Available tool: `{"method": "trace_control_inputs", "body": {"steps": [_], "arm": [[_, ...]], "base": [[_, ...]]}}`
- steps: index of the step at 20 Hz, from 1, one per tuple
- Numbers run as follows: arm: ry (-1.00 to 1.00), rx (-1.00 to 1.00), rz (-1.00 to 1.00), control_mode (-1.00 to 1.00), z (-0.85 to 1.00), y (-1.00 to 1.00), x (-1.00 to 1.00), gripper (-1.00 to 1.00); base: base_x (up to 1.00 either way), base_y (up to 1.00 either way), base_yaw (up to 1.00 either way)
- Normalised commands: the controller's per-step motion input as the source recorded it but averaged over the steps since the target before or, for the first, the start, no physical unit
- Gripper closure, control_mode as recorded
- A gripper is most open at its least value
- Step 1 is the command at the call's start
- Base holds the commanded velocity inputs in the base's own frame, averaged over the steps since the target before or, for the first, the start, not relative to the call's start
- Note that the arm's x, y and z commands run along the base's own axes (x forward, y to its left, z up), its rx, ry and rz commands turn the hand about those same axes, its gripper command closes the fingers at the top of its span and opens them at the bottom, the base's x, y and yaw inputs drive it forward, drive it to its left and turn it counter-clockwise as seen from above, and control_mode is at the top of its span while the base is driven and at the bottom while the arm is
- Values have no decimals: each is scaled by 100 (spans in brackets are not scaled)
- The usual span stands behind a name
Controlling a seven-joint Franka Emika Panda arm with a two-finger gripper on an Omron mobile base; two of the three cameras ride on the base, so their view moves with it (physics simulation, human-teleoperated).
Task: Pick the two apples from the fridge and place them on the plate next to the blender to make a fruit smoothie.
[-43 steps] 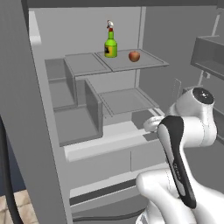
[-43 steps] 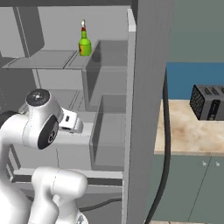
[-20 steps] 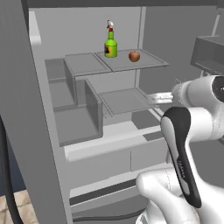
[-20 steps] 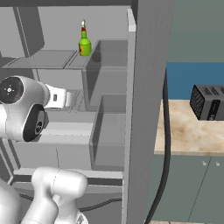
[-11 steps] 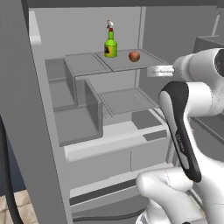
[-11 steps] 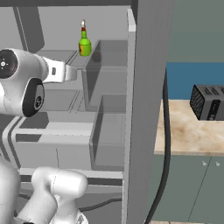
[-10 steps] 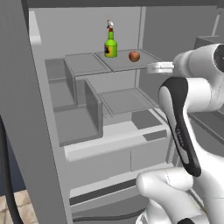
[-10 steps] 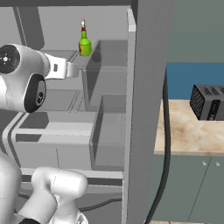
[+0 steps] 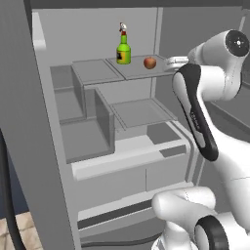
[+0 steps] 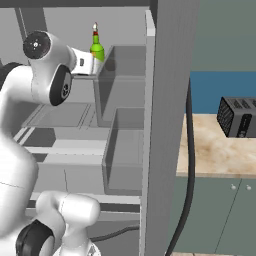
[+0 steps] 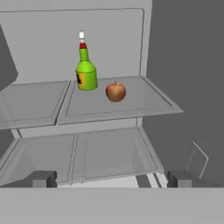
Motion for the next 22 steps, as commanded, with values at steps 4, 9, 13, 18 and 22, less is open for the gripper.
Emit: {"method": "trace_control_inputs", "body": {"steps": [4,9,13,18,22], "arm": [[0,0,0,-100,-43,0,78,-100],[0,0,0,-100,-26,0,85,-100],[5,0,0,-100,0,0,79,-100],[23,0,0,-100,0,0,55,-100],[2,0,0,-100,0,0,19,-100]], "base": [[0,0,0],[0,0,0],[0,0,0],[0,0,0],[0,0,0]]}}
